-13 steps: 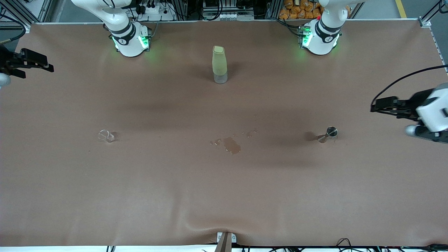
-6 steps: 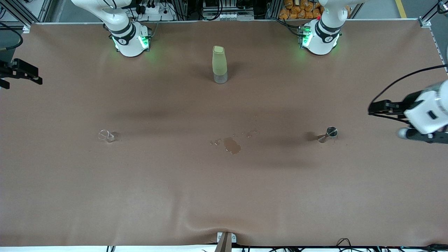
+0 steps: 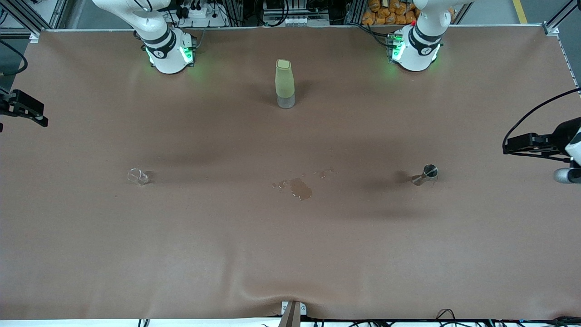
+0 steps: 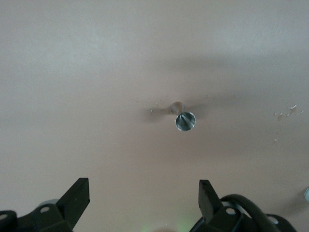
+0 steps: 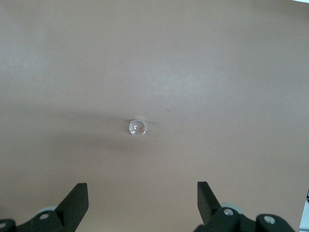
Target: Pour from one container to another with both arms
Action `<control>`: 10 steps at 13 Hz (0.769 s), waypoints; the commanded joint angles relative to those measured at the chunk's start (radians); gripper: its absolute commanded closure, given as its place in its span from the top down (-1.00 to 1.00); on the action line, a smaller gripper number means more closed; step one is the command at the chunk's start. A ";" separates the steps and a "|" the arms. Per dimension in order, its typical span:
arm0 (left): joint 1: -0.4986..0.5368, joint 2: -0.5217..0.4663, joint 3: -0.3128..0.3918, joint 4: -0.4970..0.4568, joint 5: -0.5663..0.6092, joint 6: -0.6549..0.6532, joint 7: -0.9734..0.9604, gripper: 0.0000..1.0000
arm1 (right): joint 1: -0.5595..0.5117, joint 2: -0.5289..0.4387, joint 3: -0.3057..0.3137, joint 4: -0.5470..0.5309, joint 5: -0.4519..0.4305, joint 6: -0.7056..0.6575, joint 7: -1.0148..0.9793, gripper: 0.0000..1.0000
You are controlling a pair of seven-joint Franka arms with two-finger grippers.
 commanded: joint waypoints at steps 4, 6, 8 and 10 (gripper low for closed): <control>0.031 -0.171 -0.008 -0.192 -0.037 0.191 -0.093 1.00 | -0.082 -0.011 0.091 -0.010 -0.019 0.000 0.116 1.00; 0.028 -0.234 -0.022 -0.286 -0.037 0.262 -0.119 1.00 | -0.083 -0.011 0.091 -0.012 -0.019 -0.004 0.120 1.00; 0.027 -0.279 -0.042 -0.340 -0.031 0.299 -0.167 1.00 | -0.076 -0.011 0.087 -0.010 -0.019 -0.007 0.121 1.00; 0.028 -0.280 -0.048 -0.335 -0.025 0.293 -0.164 1.00 | -0.078 -0.011 0.087 -0.010 -0.018 -0.009 0.121 1.00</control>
